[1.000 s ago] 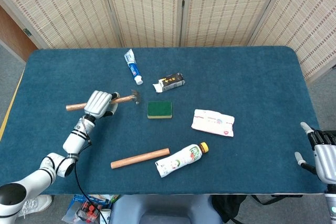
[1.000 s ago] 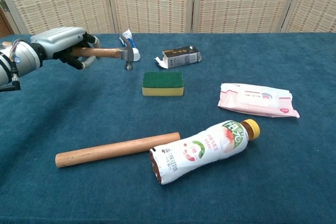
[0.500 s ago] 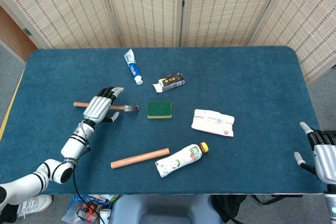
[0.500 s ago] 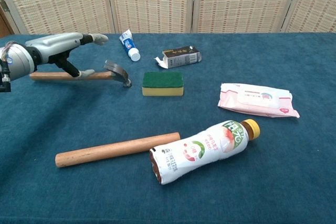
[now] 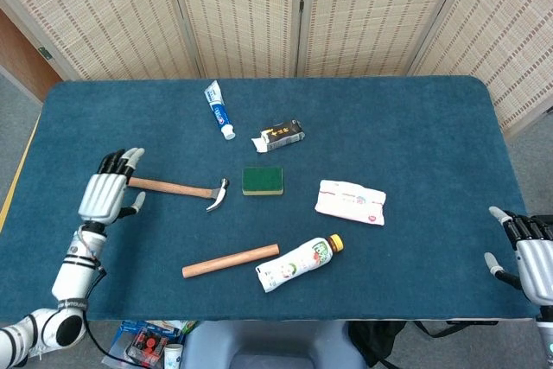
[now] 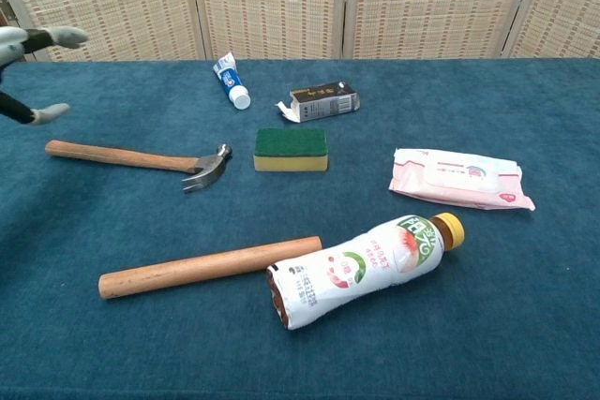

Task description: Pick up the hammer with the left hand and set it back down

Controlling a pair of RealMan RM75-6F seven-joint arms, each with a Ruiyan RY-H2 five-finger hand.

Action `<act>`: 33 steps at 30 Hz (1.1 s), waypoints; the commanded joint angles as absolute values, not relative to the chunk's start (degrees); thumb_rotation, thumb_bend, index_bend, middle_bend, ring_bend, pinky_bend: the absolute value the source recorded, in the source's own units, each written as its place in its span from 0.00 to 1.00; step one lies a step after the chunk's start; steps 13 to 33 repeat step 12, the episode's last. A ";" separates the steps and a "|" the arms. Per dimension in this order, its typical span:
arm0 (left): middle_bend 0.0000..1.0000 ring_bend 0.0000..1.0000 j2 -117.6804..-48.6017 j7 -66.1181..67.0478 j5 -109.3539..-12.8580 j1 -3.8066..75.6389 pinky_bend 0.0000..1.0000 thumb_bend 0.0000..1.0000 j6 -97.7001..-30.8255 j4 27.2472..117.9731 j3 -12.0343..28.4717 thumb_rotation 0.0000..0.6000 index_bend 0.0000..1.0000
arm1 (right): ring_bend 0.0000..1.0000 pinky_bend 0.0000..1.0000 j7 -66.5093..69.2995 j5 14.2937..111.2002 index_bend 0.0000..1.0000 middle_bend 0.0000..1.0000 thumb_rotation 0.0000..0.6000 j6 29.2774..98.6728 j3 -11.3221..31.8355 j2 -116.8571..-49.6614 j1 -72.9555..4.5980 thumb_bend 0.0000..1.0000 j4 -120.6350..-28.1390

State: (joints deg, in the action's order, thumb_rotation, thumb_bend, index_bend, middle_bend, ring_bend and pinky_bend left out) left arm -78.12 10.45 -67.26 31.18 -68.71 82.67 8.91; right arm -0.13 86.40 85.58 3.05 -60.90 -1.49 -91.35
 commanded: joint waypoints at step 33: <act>0.00 0.01 -69.76 10.71 -76.07 14.05 0.07 0.38 -88.38 95.68 0.54 1.00 0.00 | 0.19 0.18 0.16 89.03 0.16 0.23 1.00 85.41 2.59 -61.66 -2.87 0.28 -90.74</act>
